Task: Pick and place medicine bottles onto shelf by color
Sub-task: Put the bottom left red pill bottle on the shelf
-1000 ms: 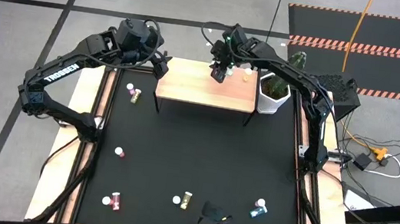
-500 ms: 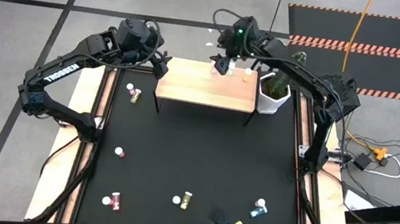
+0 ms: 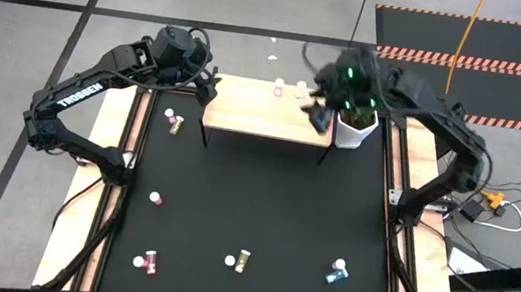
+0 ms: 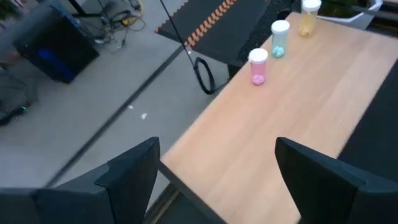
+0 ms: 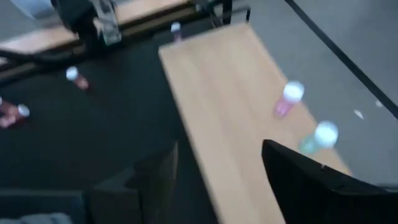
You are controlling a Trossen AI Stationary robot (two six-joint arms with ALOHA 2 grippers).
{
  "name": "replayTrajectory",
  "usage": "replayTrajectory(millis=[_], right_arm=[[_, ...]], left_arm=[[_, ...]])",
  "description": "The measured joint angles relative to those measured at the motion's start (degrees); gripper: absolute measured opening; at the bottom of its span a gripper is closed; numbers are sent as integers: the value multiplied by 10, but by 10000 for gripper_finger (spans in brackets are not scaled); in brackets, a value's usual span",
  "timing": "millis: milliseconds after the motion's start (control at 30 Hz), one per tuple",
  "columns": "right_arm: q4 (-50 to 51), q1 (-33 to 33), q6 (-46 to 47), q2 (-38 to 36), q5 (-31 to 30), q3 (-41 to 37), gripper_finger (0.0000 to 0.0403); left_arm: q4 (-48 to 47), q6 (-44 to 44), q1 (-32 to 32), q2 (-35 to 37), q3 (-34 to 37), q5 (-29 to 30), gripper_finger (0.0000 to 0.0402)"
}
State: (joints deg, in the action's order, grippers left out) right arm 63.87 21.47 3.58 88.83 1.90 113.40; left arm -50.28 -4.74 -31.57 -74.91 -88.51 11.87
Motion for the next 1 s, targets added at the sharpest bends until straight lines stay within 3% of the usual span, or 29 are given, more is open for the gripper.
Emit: replayTrajectory(millis=[233, 467, 600, 767, 1000], right_arm=[[110, -177, 188, -42, -178, -3, 189], [83, -345, 325, -108, -239, -123, 188], [-36, -447, 393, -152, -244, -247, 187], [-267, -558, 426, -182, -245, -399, 187], [-592, -604, 390, -182, -247, -563, 187]], left_arm=[[-61, 116, 48, 0, 0, -43, 321], [-43, 263, 180, -5, 0, -35, 321], [2, 366, 292, -22, 0, 31, 321], [88, 448, 420, -64, 0, 112, 321], [139, 528, 532, -125, 2, 140, 321]])
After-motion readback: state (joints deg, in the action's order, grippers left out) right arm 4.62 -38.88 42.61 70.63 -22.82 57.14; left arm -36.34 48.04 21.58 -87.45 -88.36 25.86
